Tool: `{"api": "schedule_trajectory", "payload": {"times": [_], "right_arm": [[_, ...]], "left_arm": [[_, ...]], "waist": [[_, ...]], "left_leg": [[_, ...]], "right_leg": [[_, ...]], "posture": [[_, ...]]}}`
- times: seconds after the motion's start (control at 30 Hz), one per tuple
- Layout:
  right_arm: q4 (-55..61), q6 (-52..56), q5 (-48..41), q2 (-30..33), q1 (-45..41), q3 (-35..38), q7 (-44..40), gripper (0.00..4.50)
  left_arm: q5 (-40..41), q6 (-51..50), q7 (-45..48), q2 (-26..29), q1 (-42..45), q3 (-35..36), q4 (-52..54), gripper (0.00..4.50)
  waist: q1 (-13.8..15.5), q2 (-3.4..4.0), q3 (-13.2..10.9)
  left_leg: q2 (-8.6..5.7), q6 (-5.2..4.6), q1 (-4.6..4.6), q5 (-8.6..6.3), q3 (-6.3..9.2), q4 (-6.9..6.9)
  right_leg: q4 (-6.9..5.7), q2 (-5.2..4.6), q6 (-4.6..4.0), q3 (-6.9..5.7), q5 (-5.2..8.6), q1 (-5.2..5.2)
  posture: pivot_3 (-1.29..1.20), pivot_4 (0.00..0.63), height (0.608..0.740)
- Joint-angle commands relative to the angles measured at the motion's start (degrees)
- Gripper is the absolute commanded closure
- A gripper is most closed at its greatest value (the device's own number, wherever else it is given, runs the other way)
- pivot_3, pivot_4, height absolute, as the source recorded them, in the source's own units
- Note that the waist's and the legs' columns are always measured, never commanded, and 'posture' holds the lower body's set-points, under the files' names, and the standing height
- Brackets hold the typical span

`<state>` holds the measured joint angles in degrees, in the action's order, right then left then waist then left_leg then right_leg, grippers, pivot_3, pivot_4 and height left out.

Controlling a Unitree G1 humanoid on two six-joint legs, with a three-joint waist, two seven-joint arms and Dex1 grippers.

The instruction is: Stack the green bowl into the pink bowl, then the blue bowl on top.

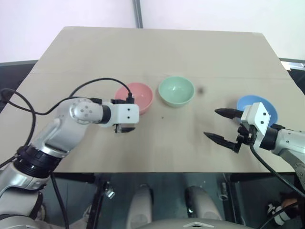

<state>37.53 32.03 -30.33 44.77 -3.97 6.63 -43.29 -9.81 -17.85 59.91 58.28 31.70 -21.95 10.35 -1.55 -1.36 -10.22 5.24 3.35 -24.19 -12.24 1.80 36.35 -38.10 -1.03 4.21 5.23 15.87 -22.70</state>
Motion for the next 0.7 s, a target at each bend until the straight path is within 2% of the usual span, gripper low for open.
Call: {"api": "schedule_trajectory", "payload": {"times": [0.03, 0.17, 0.2, 0.3, 0.37, 0.47, 0.6, 0.7], "right_arm": [[3.7, -0.3, -0.2, -0.1, 2.2, 2.6, 1.5, 0.0], [4.7, -0.4, -0.3, -0.2, 3.8, 3.3, 2.3, 0.0], [4.9, -0.5, -0.4, -0.2, 4.2, 3.6, 2.5, 0.0], [5.5, -0.3, -0.9, -0.3, 5.0, 4.6, 2.9, 0.0], [6.1, -0.1, -1.6, -0.2, 6.3, 6.1, 3.0, 0.0], [7.3, 0.5, -2.9, -0.2, 8.6, 8.1, 3.1, 0.0], [9.1, 1.1, -4.0, -0.3, 11.4, 10.1, 3.7, 0.0], [10.8, 1.8, -4.8, -0.4, 12.5, 11.1, 4.7, 0.0]], "left_arm": [[-2.9, 1.4, 0.1, -0.5, 1.8, 1.0, -1.2, 2.23], [-2.4, 2.1, 1.7, -0.8, 2.0, 2.6, -0.8, 4.23], [-1.4, 3.6, 2.4, -0.3, 1.8, 3.4, -0.1, 4.44], [3.1, 5.8, 5.2, 0.5, 0.5, 6.9, 2.4, 4.44], [9.3, 10.0, 10.2, 3.4, -3.2, 10.8, 6.2, 4.44], [14.3, 14.9, 15.2, 6.4, -7.3, 13.5, 9.2, 4.44], [13.7, 15.0, 15.6, 4.5, -6.2, 11.3, 9.8, 4.44], [8.6, 16.6, 14.5, -0.7, -1.4, 6.0, 6.1, 4.44]], "waist": [[0.1, 0.0, 0.0], [0.2, 0.0, 0.0], [0.4, -0.01, 0.0], [0.6, -0.01, 0.0], [0.6, 0.0, 0.0], [0.7, 0.01, 0.0], [1.4, 0.02, 0.0], [1.6, 0.01, 0.0]], "left_leg": [[0.0, 0.0, -0.01, 0.0, 0.01, 0.0], [0.0, 0.0, -0.01, 0.0, 0.01, 0.02], [0.0, 0.0, 0.0, 0.0, 0.01, 0.04], [0.01, 0.0, 0.02, 0.0, 0.01, 0.07], [0.01, 0.0, 0.0, 0.0, 0.0, 0.07], [0.03, 0.0, -0.01, 0.0, 0.0, 0.05], [0.02, 0.0, 0.04, 0.0, 0.0, 0.19], [0.01, 0.0, 0.07, 0.0, 0.0, 0.42]], "right_leg": [[0.0, 0.0, 0.0, -0.01, 0.0, 0.0], [-0.02, 0.0, 0.01, 0.0, 0.0, 0.0], [-0.05, 0.0, 0.01, 0.0, 0.0, 0.0], [-0.11, 0.0, 0.01, 0.0, 0.0, 0.01], [-0.11, 0.0, 0.0, 0.0, 0.0, 0.0], [-0.09, -0.01, 0.0, 0.0, 0.01, -0.01], [-0.24, -0.01, 0.0, -0.02, 0.01, 0.03], [-0.41, 0.0, 0.02, 0.0, 0.02, 0.08]], "posture": [[0.0, 0.15, 0.74], [0.0, 0.15, 0.74], [0.0, 0.15, 0.74], [0.0, 0.15, 0.74], [0.0, 0.15, 0.74], [0.0, 0.15, 0.74], [0.0, 0.15, 0.74], [0.0, 0.15, 0.74]]}}
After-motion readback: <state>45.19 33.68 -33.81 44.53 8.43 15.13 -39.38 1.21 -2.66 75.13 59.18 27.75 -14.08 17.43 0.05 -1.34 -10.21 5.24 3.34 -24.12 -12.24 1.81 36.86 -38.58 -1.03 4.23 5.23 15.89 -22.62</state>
